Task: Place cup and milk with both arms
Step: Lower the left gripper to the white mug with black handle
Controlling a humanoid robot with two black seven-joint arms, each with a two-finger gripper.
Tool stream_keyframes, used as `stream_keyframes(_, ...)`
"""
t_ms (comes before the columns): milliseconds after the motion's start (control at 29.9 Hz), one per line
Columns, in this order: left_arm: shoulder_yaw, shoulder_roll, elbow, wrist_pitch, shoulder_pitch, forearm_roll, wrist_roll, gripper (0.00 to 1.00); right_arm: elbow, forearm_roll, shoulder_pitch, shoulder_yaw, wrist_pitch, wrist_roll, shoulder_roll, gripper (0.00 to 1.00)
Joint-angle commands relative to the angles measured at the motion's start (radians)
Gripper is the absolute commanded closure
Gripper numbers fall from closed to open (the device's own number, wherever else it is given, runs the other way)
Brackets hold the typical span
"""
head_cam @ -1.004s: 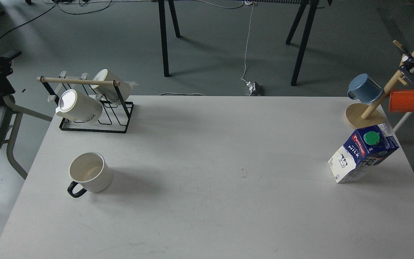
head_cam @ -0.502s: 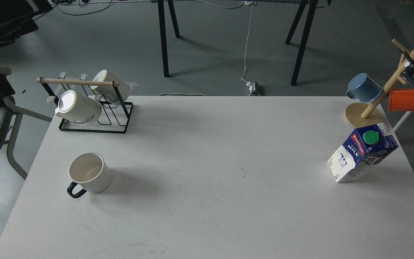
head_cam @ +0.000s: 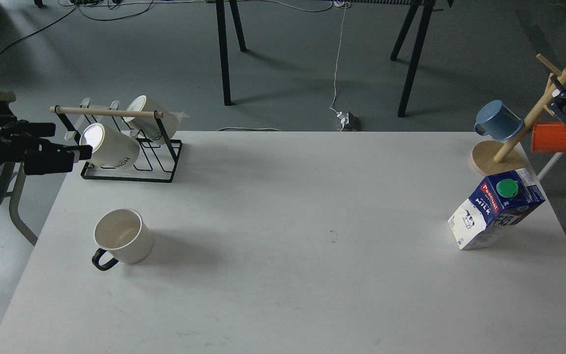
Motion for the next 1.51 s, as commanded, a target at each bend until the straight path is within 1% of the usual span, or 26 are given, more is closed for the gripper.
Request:
stream_keyframes(0, 0.087, 0.007, 0.006, 0.000, -0.004, 0.002, 0.000, 0.00, 0.004, 0.000, -0.006, 0.000, 0.000, 0.000, 0.004, 0.01)
stream_keyframes(100, 0.088, -0.005, 0.005, 0.000, 0.004, 0.002, 0.000, 0.00, 0.004, 0.000, -0.008, -0.002, 0.000, 0.000, 0.005, 0.01)
stream_keyframes(368, 0.084, -0.121, 0.014, 0.000, -0.010, 0.004, 0.000, 0.00, 0.004, 0.000, -0.008, -0.003, 0.000, 0.000, 0.007, 0.01)
stream_keyframes(502, 0.088, -0.183, 0.061, 0.000, -0.019, 0.005, 0.000, 0.00, 0.004, 0.000, -0.009, -0.002, 0.000, 0.000, 0.005, 0.01)
stream_keyframes(702, 0.090, -0.240, 0.172, 0.000, -0.025, 0.037, 0.000, 0.00, 0.004, 0.000, -0.023, 0.000, 0.000, 0.000, 0.005, 0.01)
stream_keyframes(803, 0.079, -0.250, 0.192, 0.000, -0.028, 0.025, 0.000, 0.00, 0.004, 0.000, -0.029, 0.000, 0.000, 0.000, 0.005, 0.01)
stream_keyframes(870, 0.068, -0.254, 0.208, 0.000, -0.033, -0.033, 0.000, 0.00, 0.004, 0.000, -0.029, 0.000, 0.000, 0.001, 0.007, 0.01)
stream_keyframes(970, 0.067, -0.254, 0.291, 0.000, -0.059, -0.180, 0.000, 0.00, 0.004, 0.000, -0.031, 0.000, 0.000, 0.000, 0.007, 0.01)
stream_keyframes(1037, 0.076, -0.269, 0.372, 0.000, -0.094, -0.234, 0.000, 0.00, 0.004, 0.000, -0.031, 0.001, 0.000, 0.000, 0.007, 0.01)
stream_keyframes(1137, 0.075, -0.330, 0.492, 0.000, -0.167, -0.245, 0.000, 0.00, 0.004, 0.000, -0.037, 0.001, 0.000, 0.000, 0.007, 0.01)
stream_keyframes(1238, 0.085, -0.385, 0.573, 0.000, -0.172, -0.233, 0.000, 0.00, 0.004, 0.000, -0.039, 0.000, 0.000, 0.001, 0.005, 0.01)
stream_keyframes(1305, 0.107, -0.408, 0.563, 0.000, -0.172, -0.226, 0.000, 0.00, 0.004, 0.000, -0.042, 0.001, 0.000, 0.001, 0.007, 0.01)
stream_keyframes(1338, 0.122, -0.401, 0.542, 0.000, -0.171, -0.226, 0.000, 0.00, 0.004, 0.000, -0.043, 0.001, 0.000, 0.001, 0.007, 0.01)
stream_keyframes(1472, 0.214, -0.363, 0.422, 0.000, -0.166, -0.207, 0.000, 0.00, 0.004, 0.000, -0.045, 0.001, 0.000, 0.001, 0.007, 0.01)
